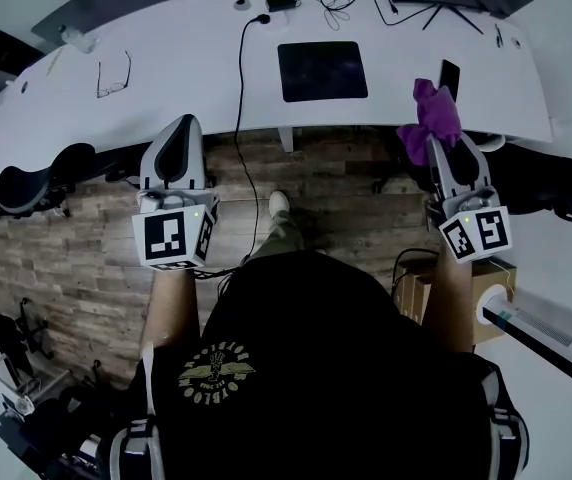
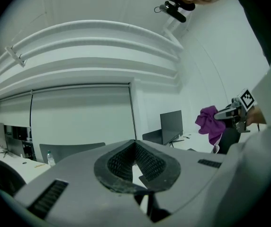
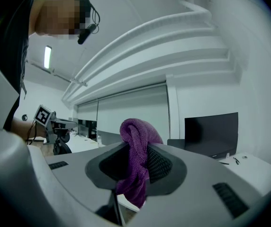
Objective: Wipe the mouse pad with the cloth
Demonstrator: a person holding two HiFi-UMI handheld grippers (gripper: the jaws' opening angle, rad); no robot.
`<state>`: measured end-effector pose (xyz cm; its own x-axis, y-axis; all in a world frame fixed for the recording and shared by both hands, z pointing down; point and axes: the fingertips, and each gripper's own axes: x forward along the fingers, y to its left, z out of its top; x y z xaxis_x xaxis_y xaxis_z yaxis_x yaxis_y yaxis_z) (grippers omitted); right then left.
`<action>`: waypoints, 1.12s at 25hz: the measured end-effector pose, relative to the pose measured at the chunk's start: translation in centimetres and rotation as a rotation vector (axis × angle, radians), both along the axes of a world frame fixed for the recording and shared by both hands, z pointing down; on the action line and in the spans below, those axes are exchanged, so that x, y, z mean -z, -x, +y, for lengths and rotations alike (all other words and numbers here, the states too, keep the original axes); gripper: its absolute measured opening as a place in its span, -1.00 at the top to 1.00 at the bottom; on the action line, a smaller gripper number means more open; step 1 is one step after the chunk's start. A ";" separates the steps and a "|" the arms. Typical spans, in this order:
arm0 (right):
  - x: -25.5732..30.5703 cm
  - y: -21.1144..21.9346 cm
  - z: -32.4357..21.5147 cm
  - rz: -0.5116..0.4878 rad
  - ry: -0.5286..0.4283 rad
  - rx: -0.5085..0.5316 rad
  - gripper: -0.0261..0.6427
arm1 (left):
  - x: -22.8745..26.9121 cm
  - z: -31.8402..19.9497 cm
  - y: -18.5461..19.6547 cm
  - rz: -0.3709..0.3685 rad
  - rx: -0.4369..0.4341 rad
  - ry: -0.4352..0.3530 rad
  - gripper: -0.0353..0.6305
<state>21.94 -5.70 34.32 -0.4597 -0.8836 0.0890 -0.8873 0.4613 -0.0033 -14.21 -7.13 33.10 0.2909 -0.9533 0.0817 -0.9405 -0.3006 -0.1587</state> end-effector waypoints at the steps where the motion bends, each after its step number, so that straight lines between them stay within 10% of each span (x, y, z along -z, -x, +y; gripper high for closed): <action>1: 0.0 0.3 -0.4 0.000 0.001 0.004 0.62 | -0.1 -0.5 0.1 0.003 0.000 0.001 0.89; 28: 4.1 6.2 -5.9 0.111 -0.013 -0.057 0.62 | -0.6 -10.7 2.8 0.117 -0.151 0.013 0.89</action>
